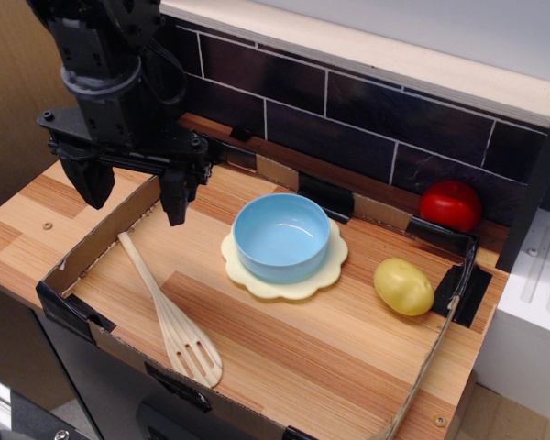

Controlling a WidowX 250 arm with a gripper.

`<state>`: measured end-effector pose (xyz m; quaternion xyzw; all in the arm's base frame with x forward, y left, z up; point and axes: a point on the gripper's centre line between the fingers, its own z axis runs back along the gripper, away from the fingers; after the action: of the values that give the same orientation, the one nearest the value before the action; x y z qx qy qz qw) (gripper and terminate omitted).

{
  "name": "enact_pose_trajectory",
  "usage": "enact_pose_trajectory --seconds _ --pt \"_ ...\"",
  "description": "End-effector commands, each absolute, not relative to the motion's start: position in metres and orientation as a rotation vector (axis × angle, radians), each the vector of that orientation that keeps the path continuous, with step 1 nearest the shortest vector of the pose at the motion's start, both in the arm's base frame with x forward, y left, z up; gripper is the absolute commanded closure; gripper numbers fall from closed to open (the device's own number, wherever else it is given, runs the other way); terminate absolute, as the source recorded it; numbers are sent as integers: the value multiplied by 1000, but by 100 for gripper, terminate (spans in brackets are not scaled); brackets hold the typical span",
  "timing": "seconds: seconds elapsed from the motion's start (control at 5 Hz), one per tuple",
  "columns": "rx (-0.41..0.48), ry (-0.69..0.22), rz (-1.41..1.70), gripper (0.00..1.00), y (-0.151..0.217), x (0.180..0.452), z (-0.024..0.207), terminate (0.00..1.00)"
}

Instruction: Take bowl off plate

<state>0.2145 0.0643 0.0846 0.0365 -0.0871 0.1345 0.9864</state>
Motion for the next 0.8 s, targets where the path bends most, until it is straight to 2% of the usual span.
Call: enact_pose_trajectory --seconds 0.0,0.2,0.6 --pt "73 -175 270 0 64 215 85 0" --pt "61 -181 189 0 44 222 83 0" --pt "55 -205 354 0 27 260 75 0"
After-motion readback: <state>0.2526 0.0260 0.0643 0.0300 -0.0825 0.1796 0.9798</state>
